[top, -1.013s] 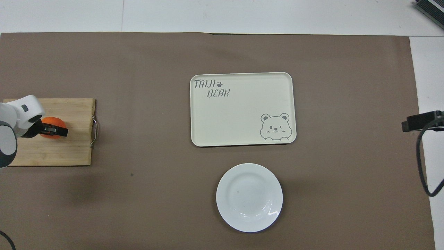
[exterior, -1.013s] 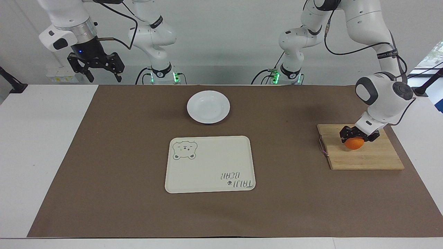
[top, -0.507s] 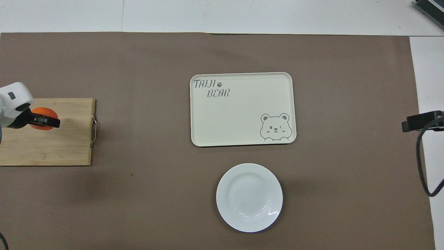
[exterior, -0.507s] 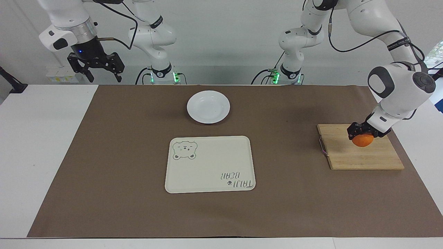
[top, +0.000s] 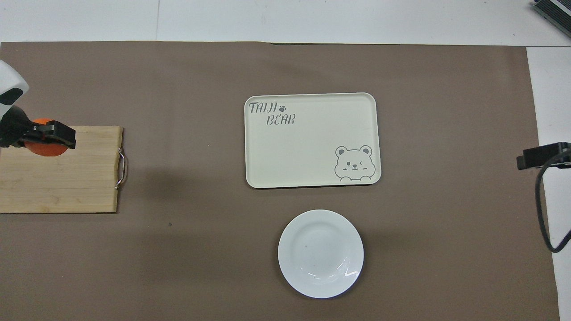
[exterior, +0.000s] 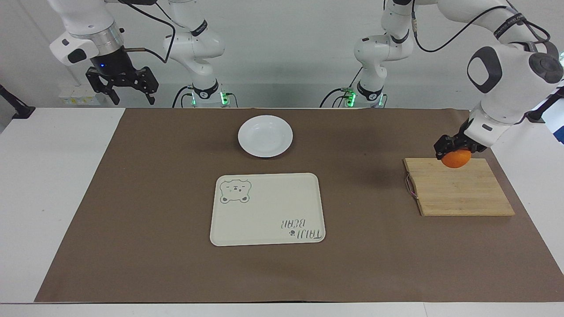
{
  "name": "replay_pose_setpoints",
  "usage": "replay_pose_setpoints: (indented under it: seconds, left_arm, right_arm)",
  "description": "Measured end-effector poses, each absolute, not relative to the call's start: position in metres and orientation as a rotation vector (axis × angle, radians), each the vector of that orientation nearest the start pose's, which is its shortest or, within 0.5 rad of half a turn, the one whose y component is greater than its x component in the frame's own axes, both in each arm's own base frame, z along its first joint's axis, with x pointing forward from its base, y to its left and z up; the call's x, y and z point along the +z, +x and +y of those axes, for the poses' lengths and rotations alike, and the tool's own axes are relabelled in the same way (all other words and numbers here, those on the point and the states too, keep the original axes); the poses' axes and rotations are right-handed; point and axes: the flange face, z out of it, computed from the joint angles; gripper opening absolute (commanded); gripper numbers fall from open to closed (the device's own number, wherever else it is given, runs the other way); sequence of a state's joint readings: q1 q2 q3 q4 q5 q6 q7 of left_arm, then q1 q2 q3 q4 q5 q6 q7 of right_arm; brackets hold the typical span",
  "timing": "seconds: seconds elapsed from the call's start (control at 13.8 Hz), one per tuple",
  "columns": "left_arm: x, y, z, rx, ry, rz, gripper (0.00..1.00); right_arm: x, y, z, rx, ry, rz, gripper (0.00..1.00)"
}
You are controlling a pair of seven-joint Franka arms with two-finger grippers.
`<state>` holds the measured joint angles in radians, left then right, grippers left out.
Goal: Place orange and plate with both arms
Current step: 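Lift the orange off the board with the left gripper, then carry the orange over the white plate with the left gripper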
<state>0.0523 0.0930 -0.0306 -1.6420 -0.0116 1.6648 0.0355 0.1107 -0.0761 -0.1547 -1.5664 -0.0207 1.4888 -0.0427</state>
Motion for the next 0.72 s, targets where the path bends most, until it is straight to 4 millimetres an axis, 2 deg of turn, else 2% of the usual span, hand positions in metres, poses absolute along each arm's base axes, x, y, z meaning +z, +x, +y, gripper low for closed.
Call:
replay_pose_setpoints:
  seconds: [0.14,0.29,0.51,0.72]
  left_arm:
    - [0.574,0.572,0.003,0.106,-3.154,0.01,0.0]
    - [0.585,0.564,-0.005,0.096,-3.153,0.007,0.0]
    - [0.581,0.561,-0.033,0.111,-3.149,0.05,0.0]
    - [0.573,0.554,-0.089,0.133,-3.14,0.139,0.0]
  right_arm:
    - [0.66,0.522,-0.029,0.005,-3.15,0.004,1.0]
    - [0.66,0.522,-0.029,0.005,-3.15,0.004,1.0]
    - [0.66,0.522,-0.029,0.005,-3.15,0.004,1.0]
    - [0.66,0.522,-0.029,0.004,-3.15,0.004,1.0]
